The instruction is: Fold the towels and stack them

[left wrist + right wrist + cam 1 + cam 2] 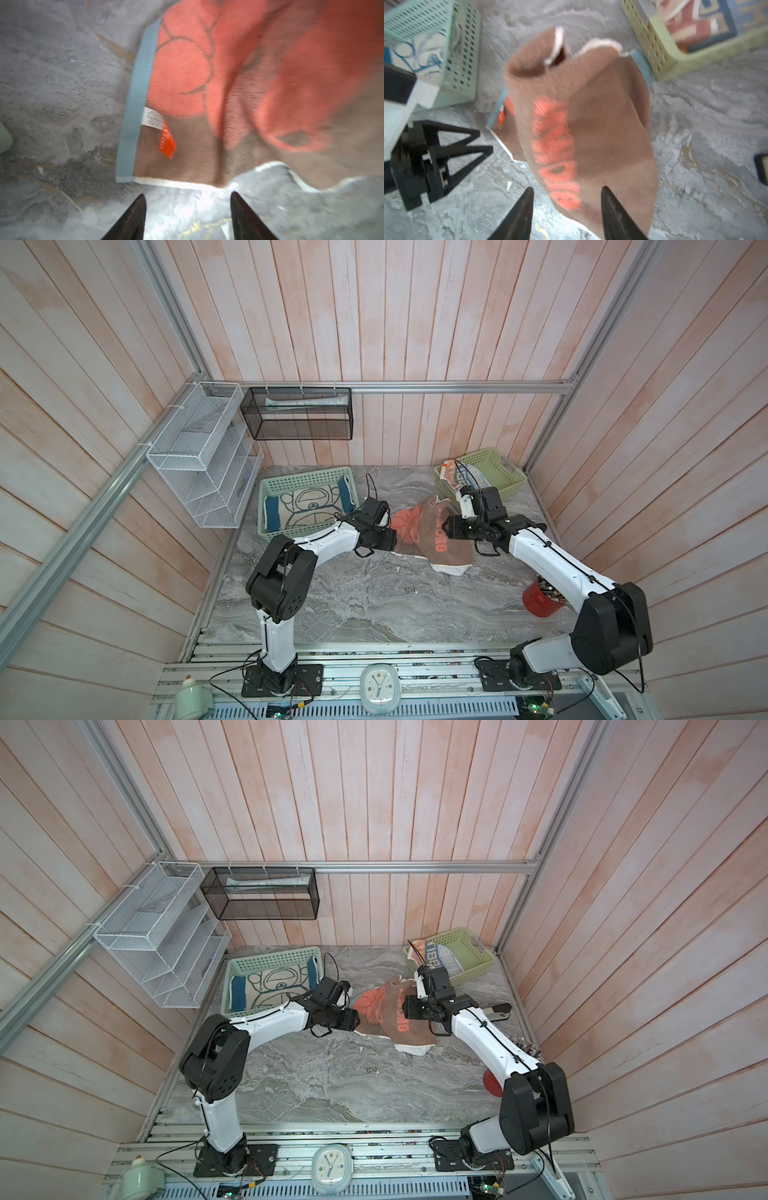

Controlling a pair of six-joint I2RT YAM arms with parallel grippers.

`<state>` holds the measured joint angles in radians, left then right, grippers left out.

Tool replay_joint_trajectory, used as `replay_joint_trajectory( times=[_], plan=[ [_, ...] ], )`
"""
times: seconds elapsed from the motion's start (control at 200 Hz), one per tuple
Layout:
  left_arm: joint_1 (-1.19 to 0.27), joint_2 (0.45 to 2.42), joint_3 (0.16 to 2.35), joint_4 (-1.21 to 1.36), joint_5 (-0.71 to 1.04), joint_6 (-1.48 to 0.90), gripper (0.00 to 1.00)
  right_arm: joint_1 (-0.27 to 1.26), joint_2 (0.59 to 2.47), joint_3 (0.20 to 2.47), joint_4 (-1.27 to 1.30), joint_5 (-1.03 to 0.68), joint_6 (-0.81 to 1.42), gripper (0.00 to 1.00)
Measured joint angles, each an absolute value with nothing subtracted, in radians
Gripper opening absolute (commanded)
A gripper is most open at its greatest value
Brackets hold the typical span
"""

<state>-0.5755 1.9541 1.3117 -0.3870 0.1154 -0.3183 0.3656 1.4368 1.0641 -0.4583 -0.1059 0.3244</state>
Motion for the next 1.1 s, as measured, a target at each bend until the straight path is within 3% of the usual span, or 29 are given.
replay_joint_trajectory(
  times=[0.305,0.37,0.495,0.575,0.8,1.1],
  plan=[
    [-0.579,2.113,1.478,-0.421,-0.034,-0.322,0.67,0.365,1.344,0.975,-0.475,-0.075,0.355,0.54],
    [-0.582,2.138,1.510,-0.423,-0.042,-0.315,0.55,0.365,1.325,0.975,-0.466,-0.071,0.359,0.54],
    [-0.584,2.163,1.542,-0.421,-0.046,-0.298,0.18,0.365,1.314,0.974,-0.460,-0.062,0.359,0.54],
    [-0.586,2.162,1.542,-0.429,-0.034,-0.279,0.00,0.365,1.308,0.965,-0.450,-0.053,0.359,0.54],
    [-0.590,2.063,1.563,-0.526,0.010,-0.252,0.00,0.354,1.261,0.920,-0.434,-0.041,0.359,0.54],
    [-0.611,1.748,1.863,-0.602,0.026,-0.211,0.00,0.326,1.183,0.850,-0.408,-0.033,0.364,0.57]
  ],
)
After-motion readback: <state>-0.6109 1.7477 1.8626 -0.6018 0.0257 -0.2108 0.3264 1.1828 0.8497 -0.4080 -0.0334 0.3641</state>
